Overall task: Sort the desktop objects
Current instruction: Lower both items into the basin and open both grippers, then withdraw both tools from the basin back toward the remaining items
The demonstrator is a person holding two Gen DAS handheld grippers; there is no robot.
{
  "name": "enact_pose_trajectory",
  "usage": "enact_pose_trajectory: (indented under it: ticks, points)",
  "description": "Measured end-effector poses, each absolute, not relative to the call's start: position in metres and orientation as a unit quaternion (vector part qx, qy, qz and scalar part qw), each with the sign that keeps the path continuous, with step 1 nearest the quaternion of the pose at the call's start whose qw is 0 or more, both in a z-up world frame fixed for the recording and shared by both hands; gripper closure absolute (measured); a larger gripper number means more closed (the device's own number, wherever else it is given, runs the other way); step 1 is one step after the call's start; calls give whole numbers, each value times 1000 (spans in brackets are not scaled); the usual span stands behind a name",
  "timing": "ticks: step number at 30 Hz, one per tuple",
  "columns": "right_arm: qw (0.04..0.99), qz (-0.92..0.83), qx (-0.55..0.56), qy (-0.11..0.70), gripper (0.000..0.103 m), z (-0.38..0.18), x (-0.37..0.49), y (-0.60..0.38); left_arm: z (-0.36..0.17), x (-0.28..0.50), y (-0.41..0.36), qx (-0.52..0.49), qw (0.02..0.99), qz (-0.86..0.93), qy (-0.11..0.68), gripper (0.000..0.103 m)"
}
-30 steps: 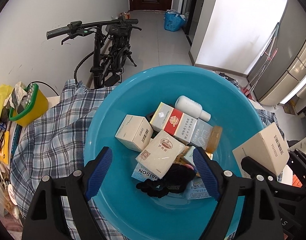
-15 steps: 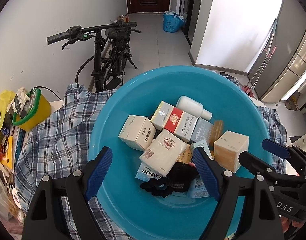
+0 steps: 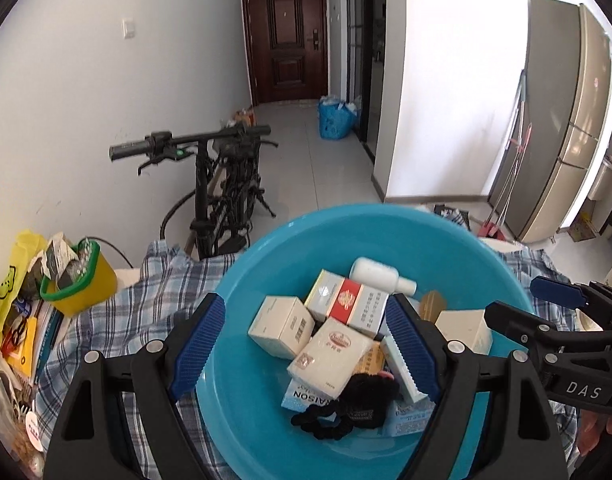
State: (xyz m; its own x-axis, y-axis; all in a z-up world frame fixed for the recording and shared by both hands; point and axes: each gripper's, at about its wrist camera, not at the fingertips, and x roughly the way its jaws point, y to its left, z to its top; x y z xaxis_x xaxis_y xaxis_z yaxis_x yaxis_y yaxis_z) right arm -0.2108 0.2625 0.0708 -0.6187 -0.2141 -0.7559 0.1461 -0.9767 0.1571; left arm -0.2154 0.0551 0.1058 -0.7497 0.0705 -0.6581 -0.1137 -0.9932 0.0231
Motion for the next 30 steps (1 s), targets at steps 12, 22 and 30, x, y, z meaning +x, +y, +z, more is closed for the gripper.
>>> enact_pose_trajectory:
  ticks: [12,22,30]
  points:
    - [77,-982,175,-9,0,132,-158,263,155,-170,42,-157,55,986,6,0]
    - [75,-982,174,-23,0,143,-147,268,171,-132,46,-131,53,990,7,0]
    - [67,-985,156,1,0,154,-117,265,185,-104,40,-141,48,989,-1,0]
